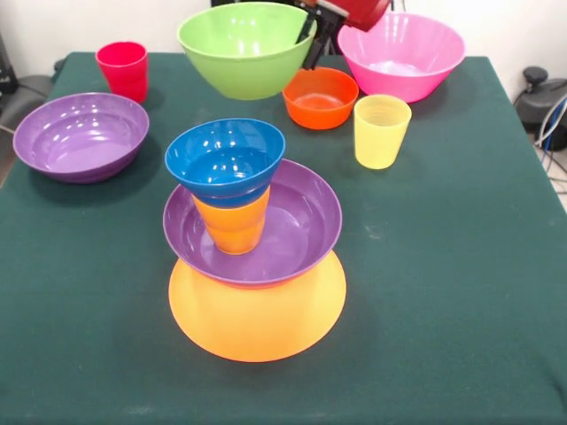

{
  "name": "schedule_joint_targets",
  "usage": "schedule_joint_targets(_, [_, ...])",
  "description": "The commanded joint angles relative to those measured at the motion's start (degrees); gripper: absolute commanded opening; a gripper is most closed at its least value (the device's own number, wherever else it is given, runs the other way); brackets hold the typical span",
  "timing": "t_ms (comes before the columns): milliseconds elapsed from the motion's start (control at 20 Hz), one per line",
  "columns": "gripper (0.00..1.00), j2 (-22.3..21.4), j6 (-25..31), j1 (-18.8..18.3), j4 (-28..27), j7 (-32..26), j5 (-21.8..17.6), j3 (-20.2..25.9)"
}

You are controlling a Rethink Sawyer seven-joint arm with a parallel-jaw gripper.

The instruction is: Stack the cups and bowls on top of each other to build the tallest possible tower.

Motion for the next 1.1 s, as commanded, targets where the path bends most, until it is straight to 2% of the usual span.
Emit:
schedule_joint_targets(50, [0.00, -1.5, 25.5, 0.3, -15.6, -7.3, -5.0, 2.5])
schedule_joint_targets(100, [0.00, -2.4, 29.2, -0.1, -15.1, -7.2, -4.4, 3.4])
schedule_joint_targets(250, [0.00, -4.1, 32.5, 0.8, -13.3, -4.2, -4.1, 3.3])
schedule_joint_targets(400, [0.00, -4.0, 31.7, 0.4, -15.6, -4.2, -5.2, 4.1])
schedule_joint_targets(600, [0.00, -0.6, 29.6, -2.2, -20.9, -6.9, -6.4, 7.0])
schedule_joint_targets(1100, [0.00, 3.1, 27.1, -5.0, -28.8, -9.2, -8.1, 11.1])
